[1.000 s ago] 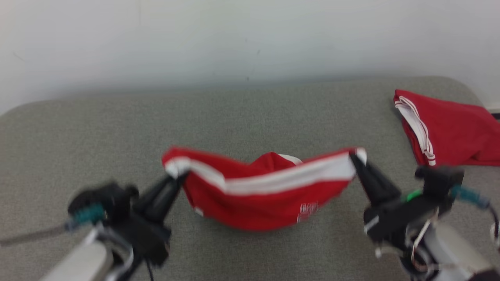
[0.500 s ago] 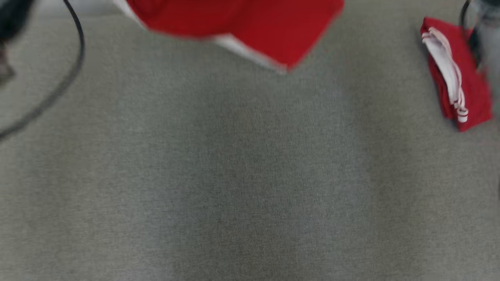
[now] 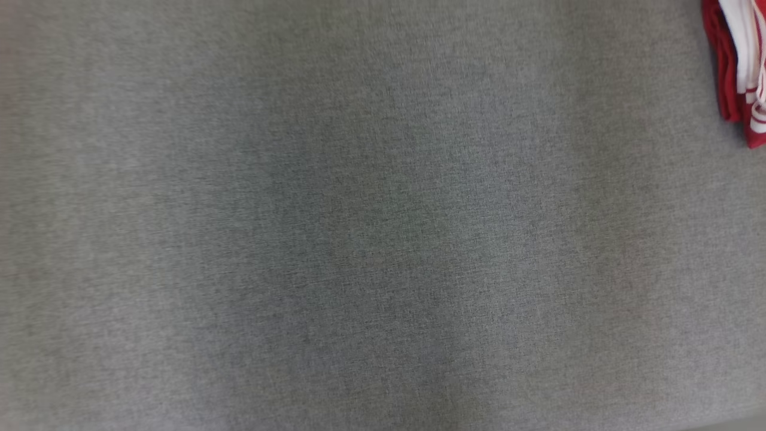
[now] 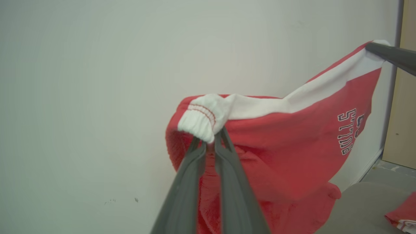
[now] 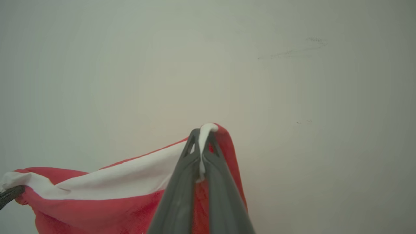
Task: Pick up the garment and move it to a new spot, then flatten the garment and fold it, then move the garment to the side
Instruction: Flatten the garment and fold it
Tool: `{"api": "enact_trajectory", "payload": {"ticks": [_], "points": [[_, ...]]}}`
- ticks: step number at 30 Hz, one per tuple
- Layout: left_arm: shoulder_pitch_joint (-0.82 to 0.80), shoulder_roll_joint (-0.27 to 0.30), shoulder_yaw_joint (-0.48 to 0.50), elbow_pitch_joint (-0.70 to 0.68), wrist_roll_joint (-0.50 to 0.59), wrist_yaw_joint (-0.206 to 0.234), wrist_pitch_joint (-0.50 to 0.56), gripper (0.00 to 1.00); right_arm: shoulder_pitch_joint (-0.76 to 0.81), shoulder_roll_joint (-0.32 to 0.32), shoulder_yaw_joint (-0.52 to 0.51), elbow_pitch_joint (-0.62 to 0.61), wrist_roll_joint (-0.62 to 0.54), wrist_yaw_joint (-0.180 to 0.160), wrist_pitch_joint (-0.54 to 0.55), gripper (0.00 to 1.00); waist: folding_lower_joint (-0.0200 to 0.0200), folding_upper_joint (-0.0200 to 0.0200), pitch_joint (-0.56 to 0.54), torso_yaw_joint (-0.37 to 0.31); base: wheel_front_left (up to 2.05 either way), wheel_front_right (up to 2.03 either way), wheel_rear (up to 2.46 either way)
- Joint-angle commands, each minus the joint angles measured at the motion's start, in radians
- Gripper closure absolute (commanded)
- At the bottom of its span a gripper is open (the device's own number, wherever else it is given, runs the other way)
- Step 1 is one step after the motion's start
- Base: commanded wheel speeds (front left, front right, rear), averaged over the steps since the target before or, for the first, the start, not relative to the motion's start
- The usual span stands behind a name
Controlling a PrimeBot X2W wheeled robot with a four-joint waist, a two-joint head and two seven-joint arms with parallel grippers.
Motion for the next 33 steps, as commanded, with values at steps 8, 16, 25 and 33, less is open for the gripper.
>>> {"api": "enact_trajectory", "payload": {"ticks": [8,16,25,33], "points": [[0.018,0.036,-0.156,-0.001,-0.093,0.001,-0.095,1.0,0.035,-0.033,0.107,0.014,0.079,-0.003,-0.032,1.0,-0.0002,-0.0003,0.051,-0.017,0.0,0.0,0.0],[0.237,0.158,-0.266,-0.195,-0.185,0.001,-0.221,1.0,0.327,-0.207,0.201,-0.221,0.237,-0.003,-0.047,1.0,-0.0002,-0.0003,-0.021,0.025,0.0,0.0,0.0],[0.801,0.197,-0.079,-0.451,-0.17,0.103,-0.242,1.0,0.906,-0.39,0.222,-0.501,0.371,-0.003,-0.09,1.0,-0.0002,-0.0003,-0.156,0.044,0.0,0.0,0.0],[1.227,0.203,0.0,-0.558,-0.042,0.147,-0.242,1.0,1.281,-0.431,0.19,-0.64,0.397,-0.003,-0.106,1.0,-0.0002,-0.0003,-0.251,0.027,0.0,0.0,0.0]]}}
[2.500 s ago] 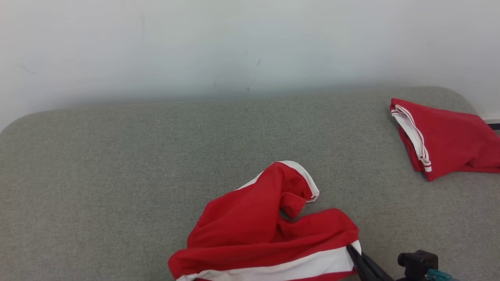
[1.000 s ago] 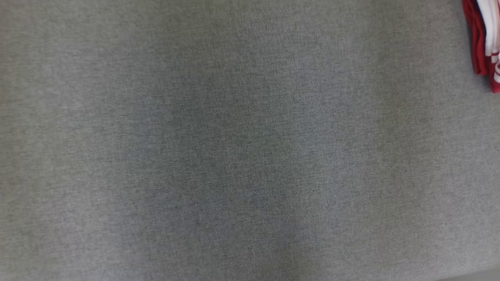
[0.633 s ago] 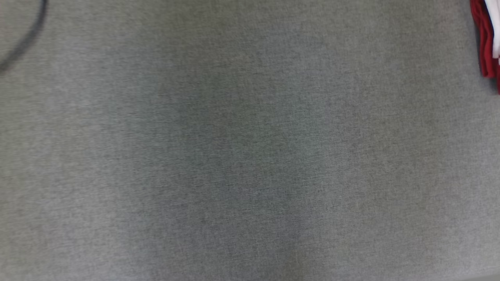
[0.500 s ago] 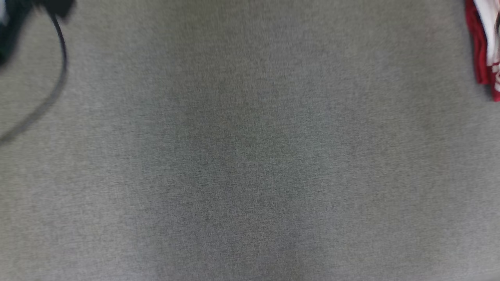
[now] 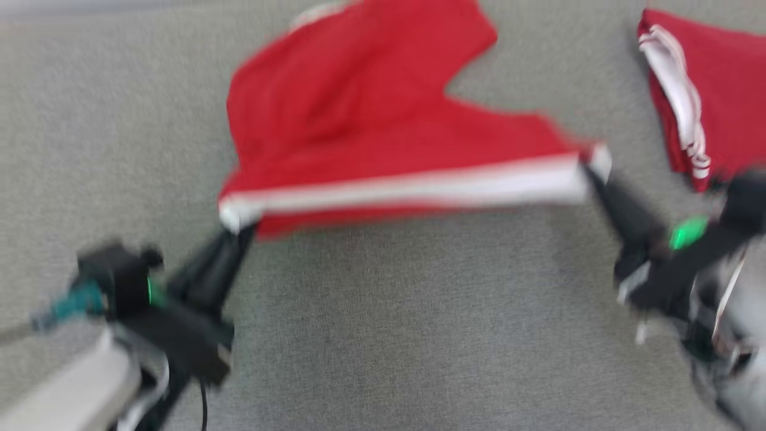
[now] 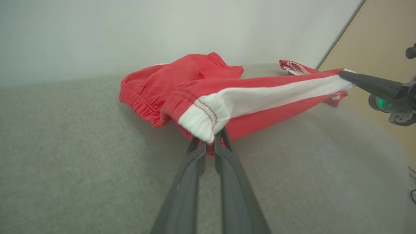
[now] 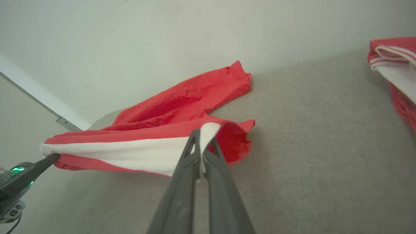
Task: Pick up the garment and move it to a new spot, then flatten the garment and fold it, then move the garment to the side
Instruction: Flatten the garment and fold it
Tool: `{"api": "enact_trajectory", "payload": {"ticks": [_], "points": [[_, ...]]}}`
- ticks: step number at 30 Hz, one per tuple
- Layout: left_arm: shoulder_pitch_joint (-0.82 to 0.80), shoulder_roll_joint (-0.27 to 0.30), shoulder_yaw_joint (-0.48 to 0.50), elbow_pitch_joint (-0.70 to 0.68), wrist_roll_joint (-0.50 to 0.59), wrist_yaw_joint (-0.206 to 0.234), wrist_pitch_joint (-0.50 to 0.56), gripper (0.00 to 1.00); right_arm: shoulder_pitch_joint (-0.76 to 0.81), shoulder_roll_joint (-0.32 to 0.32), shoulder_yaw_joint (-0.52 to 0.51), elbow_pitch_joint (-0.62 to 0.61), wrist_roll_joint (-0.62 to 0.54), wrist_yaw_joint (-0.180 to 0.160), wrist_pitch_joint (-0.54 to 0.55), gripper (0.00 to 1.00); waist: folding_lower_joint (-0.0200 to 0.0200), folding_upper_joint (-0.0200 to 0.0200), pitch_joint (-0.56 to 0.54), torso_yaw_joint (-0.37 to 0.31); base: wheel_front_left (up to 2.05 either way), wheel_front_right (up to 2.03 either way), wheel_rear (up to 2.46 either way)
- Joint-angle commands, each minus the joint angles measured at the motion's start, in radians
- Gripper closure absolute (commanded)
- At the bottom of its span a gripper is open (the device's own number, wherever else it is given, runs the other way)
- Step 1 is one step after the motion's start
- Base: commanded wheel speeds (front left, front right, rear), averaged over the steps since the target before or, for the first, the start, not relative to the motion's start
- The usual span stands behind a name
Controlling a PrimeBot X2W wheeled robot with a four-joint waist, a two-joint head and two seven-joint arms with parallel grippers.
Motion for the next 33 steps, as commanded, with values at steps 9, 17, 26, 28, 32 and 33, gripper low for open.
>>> {"api": "enact_trajectory", "payload": {"ticks": [9,17,26,28,32,33], "points": [[0.385,0.002,0.052,-0.034,0.132,0.019,-0.003,1.0,0.429,0.048,-0.087,-0.058,-0.034,-0.003,-0.006,1.0,0.0004,0.0001,-0.162,-0.042,0.0,0.0,0.0],[0.557,0.059,0.052,-0.032,0.245,0.034,-0.003,1.0,0.75,0.137,-0.146,-0.138,-0.072,-0.003,0.058,1.0,0.0004,0.0001,-0.246,-0.032,0.0,0.0,0.0],[0.644,0.013,0.108,-0.069,0.289,0.033,-0.003,1.0,0.891,0.26,-0.28,-0.256,-0.144,-0.003,0.152,1.0,0.0004,0.0001,-0.278,-0.002,0.0,0.0,0.0],[0.65,-0.016,0.132,-0.082,0.294,0.026,-0.003,1.0,0.879,0.283,-0.331,-0.277,-0.158,-0.003,0.166,1.0,0.0004,0.0001,-0.283,0.01,0.0,0.0,0.0],[0.645,-0.063,0.161,-0.098,0.316,0.003,-0.003,1.0,0.834,0.311,-0.427,-0.306,-0.185,-0.003,0.216,1.0,0.0004,0.0001,-0.292,0.034,0.0,0.0,0.0],[0.639,-0.073,0.167,-0.097,0.322,-0.005,-0.003,1.0,0.818,0.316,-0.449,-0.309,-0.191,-0.003,0.231,1.0,0.0004,0.0001,-0.293,0.041,0.0,0.0,0.0]]}}
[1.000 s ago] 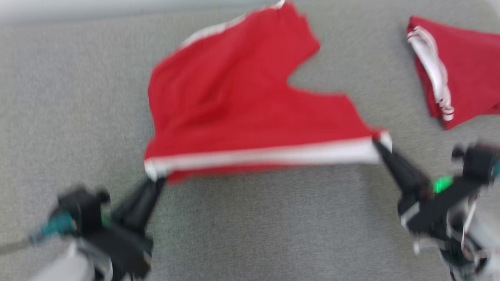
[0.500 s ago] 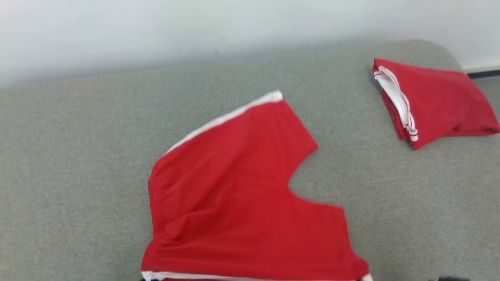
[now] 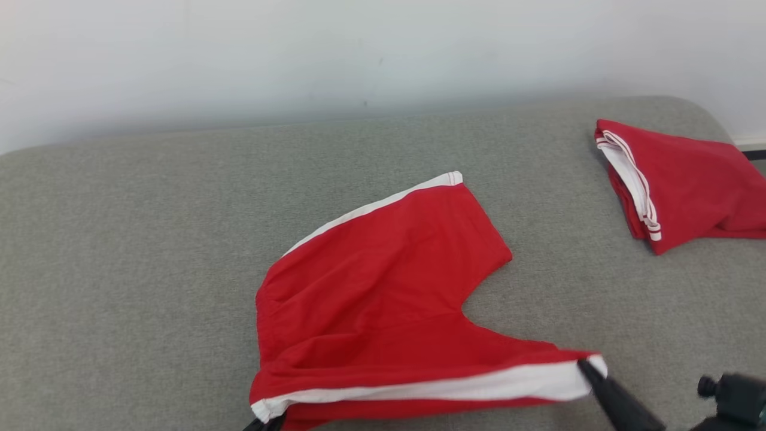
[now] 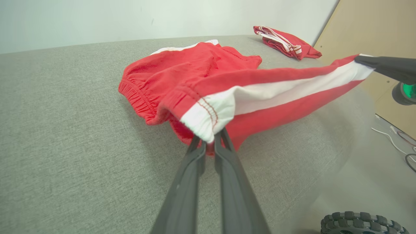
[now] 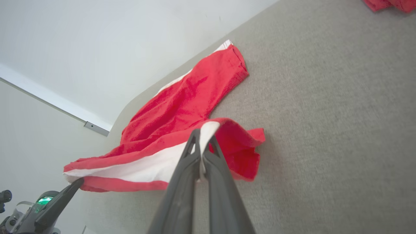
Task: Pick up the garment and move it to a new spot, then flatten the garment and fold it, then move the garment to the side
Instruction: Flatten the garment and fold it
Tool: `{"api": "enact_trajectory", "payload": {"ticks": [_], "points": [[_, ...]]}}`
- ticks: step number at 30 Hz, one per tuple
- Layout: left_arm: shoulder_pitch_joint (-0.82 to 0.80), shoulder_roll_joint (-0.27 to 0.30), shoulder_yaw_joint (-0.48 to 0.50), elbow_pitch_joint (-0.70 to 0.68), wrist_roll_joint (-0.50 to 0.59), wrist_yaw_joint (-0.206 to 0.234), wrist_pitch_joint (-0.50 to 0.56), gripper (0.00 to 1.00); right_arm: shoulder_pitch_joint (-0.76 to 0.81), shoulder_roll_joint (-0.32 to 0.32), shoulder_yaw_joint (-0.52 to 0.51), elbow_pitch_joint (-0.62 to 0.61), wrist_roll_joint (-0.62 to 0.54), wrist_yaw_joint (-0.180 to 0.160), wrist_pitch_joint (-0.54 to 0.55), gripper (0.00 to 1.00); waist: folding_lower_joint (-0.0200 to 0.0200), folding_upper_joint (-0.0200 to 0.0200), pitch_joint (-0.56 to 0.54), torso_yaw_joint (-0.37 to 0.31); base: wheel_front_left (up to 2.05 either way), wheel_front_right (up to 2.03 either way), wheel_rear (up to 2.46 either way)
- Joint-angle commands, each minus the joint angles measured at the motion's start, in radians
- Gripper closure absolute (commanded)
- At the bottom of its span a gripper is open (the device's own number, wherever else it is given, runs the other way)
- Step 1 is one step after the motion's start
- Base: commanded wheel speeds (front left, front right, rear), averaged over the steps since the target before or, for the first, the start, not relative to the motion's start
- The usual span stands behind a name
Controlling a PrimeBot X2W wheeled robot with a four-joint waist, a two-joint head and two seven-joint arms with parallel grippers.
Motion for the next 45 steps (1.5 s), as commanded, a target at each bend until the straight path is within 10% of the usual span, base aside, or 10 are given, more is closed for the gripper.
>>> {"api": "enact_trajectory", "payload": {"ticks": [1,19,41,44,45], "points": [[-0.009,-0.014,0.012,-0.003,0.013,-0.009,-0.003,1.0,-0.031,0.013,-0.022,-0.002,-0.006,-0.003,0.018,1.0,0.0001,0.0001,-0.007,0.018,0.0,0.0,0.0],[-0.304,-0.216,0.081,0.267,-0.006,-0.13,-0.003,1.0,-0.587,0.051,-0.02,0.316,-0.093,-0.003,0.198,1.0,0.0001,0.0001,0.068,0.124,0.0,0.0,0.0],[-0.658,-0.327,-0.048,0.561,-0.068,-0.137,-0.003,1.0,-1.153,0.063,0.262,0.983,-0.241,-0.003,-0.052,1.0,0.0001,0.0001,0.246,0.189,0.0,0.0,0.0],[-0.662,-0.331,-0.053,0.583,-0.071,-0.137,-0.003,1.0,-1.174,0.074,0.3,1.03,-0.215,-0.003,-0.096,0.0,0.0001,0.0001,0.243,0.181,0.0,0.0,0.0],[-0.662,-0.331,-0.051,0.586,-0.069,-0.137,-0.003,0.57,-1.176,0.075,0.31,1.037,-0.206,-0.003,-0.102,0.0,0.0001,0.0001,0.239,0.178,0.0,0.0,0.0]]}}
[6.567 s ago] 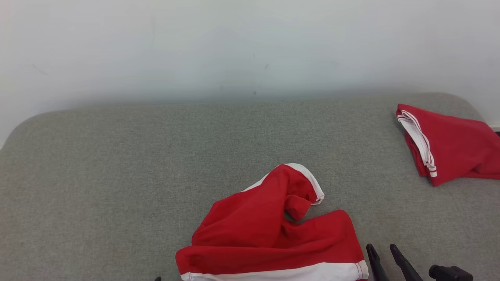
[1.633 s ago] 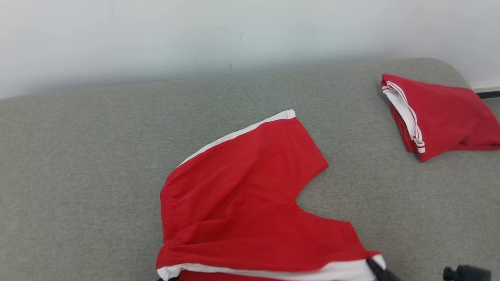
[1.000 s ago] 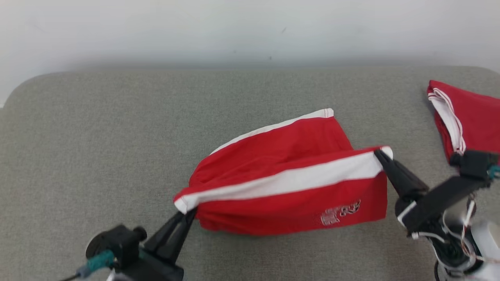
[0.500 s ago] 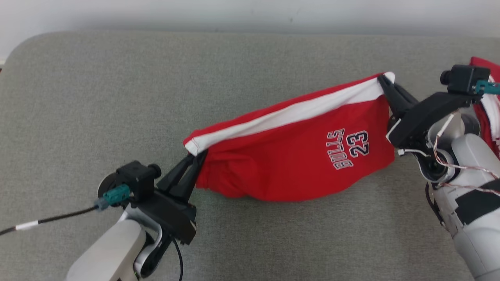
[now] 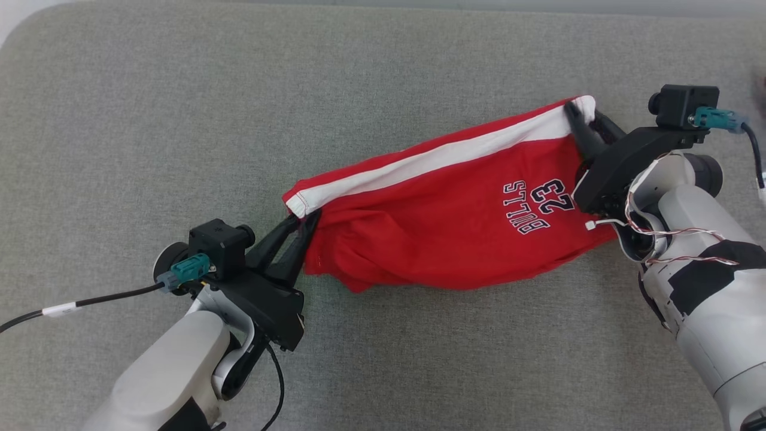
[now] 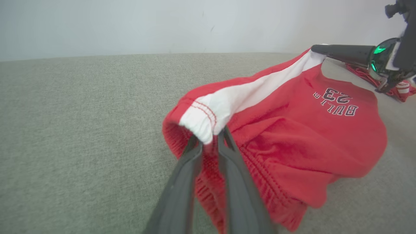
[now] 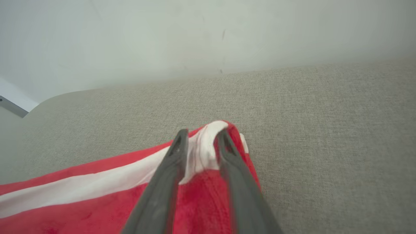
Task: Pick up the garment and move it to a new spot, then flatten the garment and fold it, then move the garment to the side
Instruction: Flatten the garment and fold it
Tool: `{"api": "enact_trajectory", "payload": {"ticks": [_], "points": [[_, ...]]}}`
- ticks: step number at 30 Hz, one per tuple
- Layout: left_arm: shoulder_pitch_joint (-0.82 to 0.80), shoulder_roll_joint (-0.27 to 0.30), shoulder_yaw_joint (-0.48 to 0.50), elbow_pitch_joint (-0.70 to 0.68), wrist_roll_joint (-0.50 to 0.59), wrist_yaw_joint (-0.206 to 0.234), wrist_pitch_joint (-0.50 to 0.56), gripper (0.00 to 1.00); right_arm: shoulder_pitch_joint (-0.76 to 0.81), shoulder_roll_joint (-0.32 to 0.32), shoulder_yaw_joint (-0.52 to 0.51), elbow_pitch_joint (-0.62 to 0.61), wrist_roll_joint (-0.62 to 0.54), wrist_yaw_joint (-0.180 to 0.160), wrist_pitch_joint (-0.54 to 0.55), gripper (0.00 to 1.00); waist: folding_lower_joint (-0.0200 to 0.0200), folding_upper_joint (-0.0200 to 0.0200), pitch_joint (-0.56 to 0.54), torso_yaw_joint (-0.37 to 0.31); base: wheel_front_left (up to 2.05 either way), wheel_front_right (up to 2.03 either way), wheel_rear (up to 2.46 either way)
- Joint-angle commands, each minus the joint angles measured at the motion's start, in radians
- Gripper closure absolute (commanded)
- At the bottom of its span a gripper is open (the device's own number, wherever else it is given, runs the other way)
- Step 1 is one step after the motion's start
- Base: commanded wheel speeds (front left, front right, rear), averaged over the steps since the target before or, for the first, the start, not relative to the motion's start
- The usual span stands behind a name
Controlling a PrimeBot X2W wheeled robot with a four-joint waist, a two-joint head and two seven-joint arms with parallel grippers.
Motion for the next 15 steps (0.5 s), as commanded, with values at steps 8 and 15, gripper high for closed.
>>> {"api": "enact_trajectory", "payload": {"ticks": [8,15], "points": [[0.07,-0.002,0.076,0.002,0.062,0.001,-0.003,0.0,0.04,-0.024,0.091,-0.015,0.089,-0.003,-0.057,0.0,-0.0002,-0.0002,-0.065,-0.018,0.0,0.0,0.0],[0.221,-0.007,0.274,-0.158,0.18,0.089,-0.003,0.0,0.149,-0.116,0.169,-0.085,0.167,-0.003,-0.117,0.0,-0.0002,-0.0002,-0.135,-0.013,0.0,0.0,0.0]]}}
